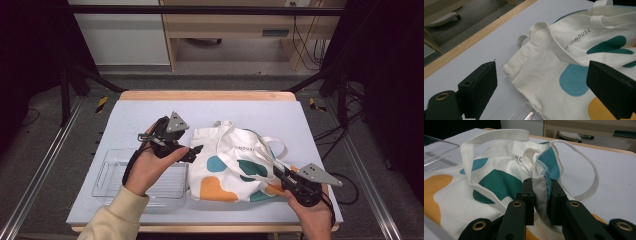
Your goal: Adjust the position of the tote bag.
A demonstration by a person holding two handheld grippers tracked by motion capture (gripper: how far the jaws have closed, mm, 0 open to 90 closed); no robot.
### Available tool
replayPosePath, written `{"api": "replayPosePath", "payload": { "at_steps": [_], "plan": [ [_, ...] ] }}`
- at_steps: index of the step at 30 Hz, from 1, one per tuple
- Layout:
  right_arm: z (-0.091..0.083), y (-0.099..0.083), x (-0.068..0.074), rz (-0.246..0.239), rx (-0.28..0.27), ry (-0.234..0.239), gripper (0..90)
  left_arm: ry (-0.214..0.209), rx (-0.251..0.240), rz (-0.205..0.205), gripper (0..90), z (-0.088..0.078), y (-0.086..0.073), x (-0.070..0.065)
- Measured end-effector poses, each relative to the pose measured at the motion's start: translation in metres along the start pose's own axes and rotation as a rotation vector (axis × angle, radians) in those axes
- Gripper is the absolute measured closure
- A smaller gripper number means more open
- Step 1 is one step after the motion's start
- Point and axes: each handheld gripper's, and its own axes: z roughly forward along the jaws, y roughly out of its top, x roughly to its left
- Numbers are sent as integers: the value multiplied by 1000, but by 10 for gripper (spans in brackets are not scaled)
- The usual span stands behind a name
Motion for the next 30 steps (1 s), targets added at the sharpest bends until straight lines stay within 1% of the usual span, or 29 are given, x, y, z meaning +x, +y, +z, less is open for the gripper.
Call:
{"api": "replayPosePath", "payload": {
  "at_steps": [1,2,3,4,6,8,9,10,17,18,23,24,27,28,30],
  "plan": [
    [0,0,0,0,0,0,781,0,0,0,98,0,0,0],
    [-1,-4,2,-6,6,9,780,-1,-1,6,98,2,3,-1],
    [-2,-6,2,-9,9,13,780,0,-10,1,98,4,4,-2],
    [-2,-7,3,-10,10,20,780,-1,-6,9,98,5,6,-2],
    [-3,-9,3,-13,13,25,780,-1,-8,7,98,7,7,-3],
    [-3,-12,5,-18,17,40,780,-7,-11,15,99,10,12,-6],
    [-3,-12,5,-18,17,40,780,-7,-11,15,99,10,12,-6],
    [-3,-13,5,-19,22,46,780,-9,-11,24,100,13,15,-9],
    [-5,-19,6,-22,28,55,780,-20,-15,24,104,22,25,-12],
    [-5,-20,7,-25,27,54,780,-22,-11,30,105,23,28,-14],
    [-5,-21,7,-28,34,59,779,-20,-21,38,105,20,33,-17],
    [-5,-22,7,-27,35,60,780,-18,-29,40,104,15,35,-20],
    [-6,-22,5,-19,33,67,779,-14,-27,52,104,10,36,-23],
    [-6,-22,5,-20,33,68,779,-11,-18,67,104,6,36,-24],
    [-5,-22,4,-23,32,67,779,-8,-12,69,103,5,36,-23]
  ]
}}
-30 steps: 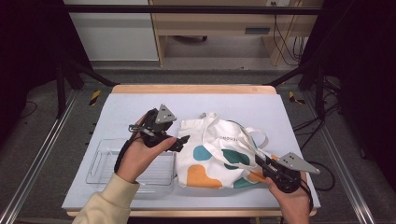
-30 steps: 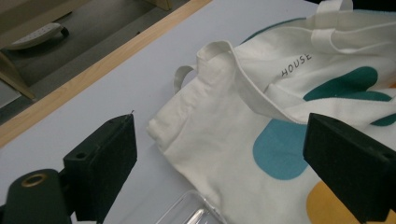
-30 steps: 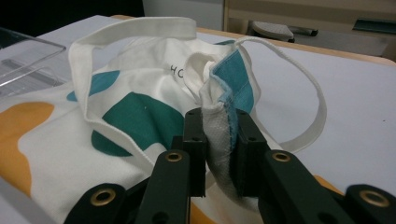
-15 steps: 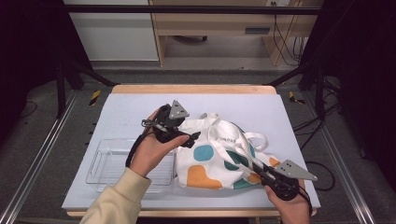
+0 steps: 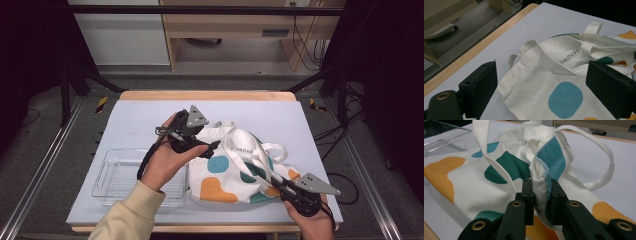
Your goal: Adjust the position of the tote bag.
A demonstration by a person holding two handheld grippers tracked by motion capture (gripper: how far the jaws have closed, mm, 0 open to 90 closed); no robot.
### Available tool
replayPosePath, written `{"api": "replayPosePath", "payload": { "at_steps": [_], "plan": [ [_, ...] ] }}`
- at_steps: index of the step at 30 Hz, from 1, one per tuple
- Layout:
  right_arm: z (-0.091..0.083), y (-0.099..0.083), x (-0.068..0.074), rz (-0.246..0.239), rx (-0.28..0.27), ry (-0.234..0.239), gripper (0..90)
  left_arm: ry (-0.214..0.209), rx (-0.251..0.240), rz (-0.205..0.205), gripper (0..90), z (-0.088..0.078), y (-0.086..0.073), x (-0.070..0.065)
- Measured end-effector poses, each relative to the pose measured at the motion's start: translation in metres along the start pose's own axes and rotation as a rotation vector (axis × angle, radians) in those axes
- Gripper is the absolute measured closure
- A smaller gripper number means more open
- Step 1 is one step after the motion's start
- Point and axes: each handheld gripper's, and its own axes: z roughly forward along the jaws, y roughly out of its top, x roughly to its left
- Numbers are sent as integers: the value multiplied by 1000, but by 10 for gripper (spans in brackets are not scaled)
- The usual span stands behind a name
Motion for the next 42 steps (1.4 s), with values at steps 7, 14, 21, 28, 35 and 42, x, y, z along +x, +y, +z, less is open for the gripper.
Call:
{"api": "replayPosePath", "payload": {
  "at_steps": [7,14,21,28,35,42],
  "plan": [
    [-2,0,2,-5,6,-3,779,-26,-6,-38,130,25,7,1],
    [-2,-1,0,-9,4,4,779,-53,10,-43,201,66,18,-5],
    [-3,-2,0,-16,6,6,778,-57,40,-35,337,98,23,-5],
    [-4,-1,0,-21,12,1,779,-38,141,-38,529,114,13,-6],
    [-6,-2,0,-23,13,1,779,-59,150,-39,855,103,5,-8],
    [-11,-4,1,-31,13,4,779,-69,126,-33,876,74,-8,-18]
  ]
}}
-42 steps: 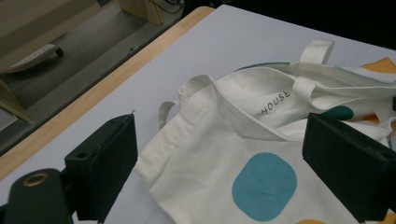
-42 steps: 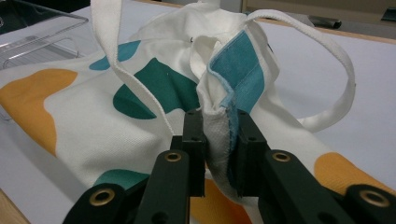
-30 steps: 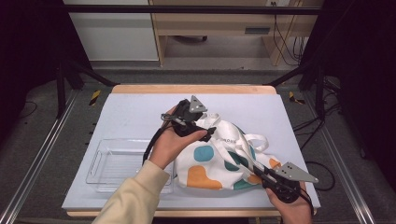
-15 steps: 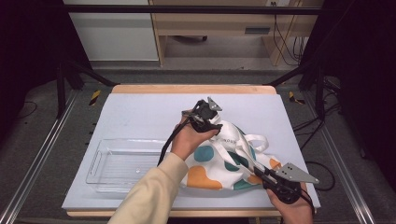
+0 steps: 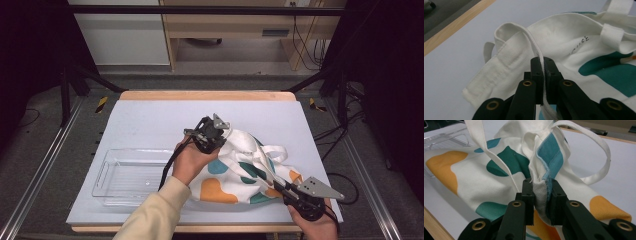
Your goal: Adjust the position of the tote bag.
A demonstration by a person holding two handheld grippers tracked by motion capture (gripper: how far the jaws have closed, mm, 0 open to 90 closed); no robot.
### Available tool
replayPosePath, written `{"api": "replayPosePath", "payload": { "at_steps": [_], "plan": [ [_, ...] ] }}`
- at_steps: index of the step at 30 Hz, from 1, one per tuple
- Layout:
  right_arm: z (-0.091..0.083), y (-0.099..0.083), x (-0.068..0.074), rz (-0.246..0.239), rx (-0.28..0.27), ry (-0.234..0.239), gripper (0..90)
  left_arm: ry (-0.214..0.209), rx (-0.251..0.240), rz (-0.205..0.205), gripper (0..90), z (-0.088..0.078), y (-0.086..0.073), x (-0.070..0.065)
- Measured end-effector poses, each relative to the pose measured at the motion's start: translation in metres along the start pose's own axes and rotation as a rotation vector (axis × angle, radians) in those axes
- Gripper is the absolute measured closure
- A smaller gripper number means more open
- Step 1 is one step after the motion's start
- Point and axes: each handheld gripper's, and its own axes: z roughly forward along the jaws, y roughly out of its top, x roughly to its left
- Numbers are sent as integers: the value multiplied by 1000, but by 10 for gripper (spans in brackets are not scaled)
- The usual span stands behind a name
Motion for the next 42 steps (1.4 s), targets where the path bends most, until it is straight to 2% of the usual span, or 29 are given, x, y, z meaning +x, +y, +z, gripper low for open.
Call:
{"api": "replayPosePath", "payload": {
  "at_steps": [5,6,14,16,17,19,22,27,30,32,39,42],
  "plan": [
    [-5,-3,0,0,2,0,779,-11,-27,21,876,-16,-8,-10],
    [-7,-4,0,1,4,2,779,-17,-35,34,876,-24,-14,-17],
    [-14,-8,0,-10,9,-3,780,-23,-63,48,876,-43,-45,-36],
    [-15,-8,1,-10,9,-3,780,-26,-63,49,876,-43,-50,-38],
    [-16,-10,0,-8,8,-3,780,-31,-74,29,876,-43,-58,-40],
    [-17,-10,0,-7,9,-3,780,-35,-78,21,876,-43,-65,-42],
    [-18,-11,0,0,10,-3,780,-43,-84,12,876,-43,-70,-45],
    [-22,-12,1,-13,8,-7,780,-55,-81,19,876,-43,-81,-57],
    [-25,-14,1,-12,8,-7,780,-43,-81,37,876,-46,-86,-62],
    [-26,-15,1,-11,11,-9,780,-54,-80,33,876,-47,-89,-63],
    [-28,-17,2,-16,13,-7,780,-53,-68,30,875,-47,-98,-62],
    [-29,-18,4,-22,17,-1,780,-50,-67,15,872,-43,-100,-59]
  ]
}}
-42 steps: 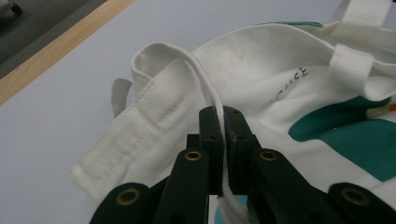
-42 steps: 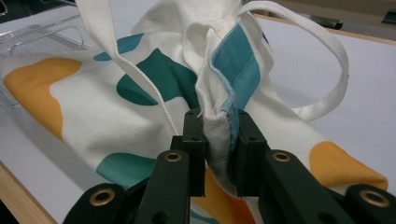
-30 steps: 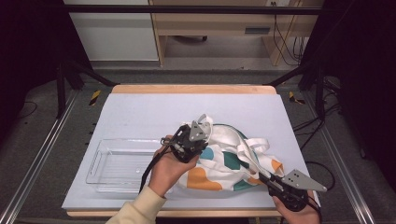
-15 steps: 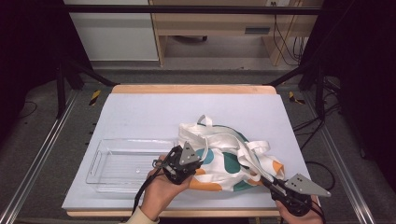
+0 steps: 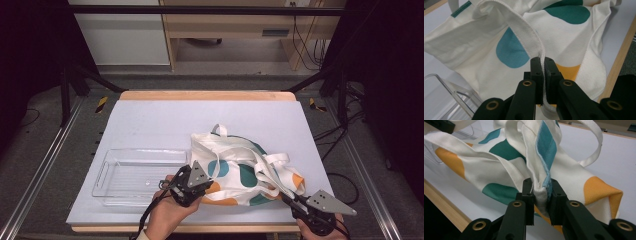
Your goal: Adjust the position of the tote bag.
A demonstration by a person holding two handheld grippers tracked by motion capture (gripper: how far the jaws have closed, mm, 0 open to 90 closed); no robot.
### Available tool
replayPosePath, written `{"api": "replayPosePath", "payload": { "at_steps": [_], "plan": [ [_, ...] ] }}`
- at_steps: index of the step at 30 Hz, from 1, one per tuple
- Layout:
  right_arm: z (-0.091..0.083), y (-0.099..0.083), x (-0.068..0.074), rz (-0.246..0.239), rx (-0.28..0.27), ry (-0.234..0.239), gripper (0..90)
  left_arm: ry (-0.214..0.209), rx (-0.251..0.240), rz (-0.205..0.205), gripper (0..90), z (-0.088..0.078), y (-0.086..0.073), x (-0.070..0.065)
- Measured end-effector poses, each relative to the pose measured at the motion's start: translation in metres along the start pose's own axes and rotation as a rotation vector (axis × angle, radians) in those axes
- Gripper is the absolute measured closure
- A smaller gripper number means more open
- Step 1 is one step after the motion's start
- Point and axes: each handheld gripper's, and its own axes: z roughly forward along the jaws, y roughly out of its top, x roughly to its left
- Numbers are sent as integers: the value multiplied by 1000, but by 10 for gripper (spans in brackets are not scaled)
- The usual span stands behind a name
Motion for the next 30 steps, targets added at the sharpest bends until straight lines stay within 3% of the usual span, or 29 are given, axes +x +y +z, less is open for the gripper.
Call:
{"api": "replayPosePath", "payload": {
  "at_steps": [5,6,9,13,17,21,24,25,27,30],
  "plan": [
    [-1,-1,2,-10,3,5,781,14,-8,-12,825,4,3,1],
    [-1,-2,3,-9,6,7,781,33,-17,-18,740,4,6,2],
    [-1,-2,3,-9,5,9,781,40,-30,-29,592,4,10,3],
    [-1,-2,3,-8,5,11,781,72,-56,-24,459,0,25,8],
    [-1,-2,4,-8,6,12,781,82,-62,-40,431,9,50,16],
    [0,-3,3,-10,7,13,781,101,-12,-17,454,25,61,22],
    [-1,-3,3,-9,5,15,781,80,10,-45,608,44,64,31],
    [-1,-3,2,-9,5,16,780,80,10,-45,712,44,64,31],
    [-1,-3,2,-9,4,16,781,82,31,-31,832,47,62,31],
    [-1,-3,2,-9,6,15,780,54,24,-51,875,43,56,31]
  ]
}}
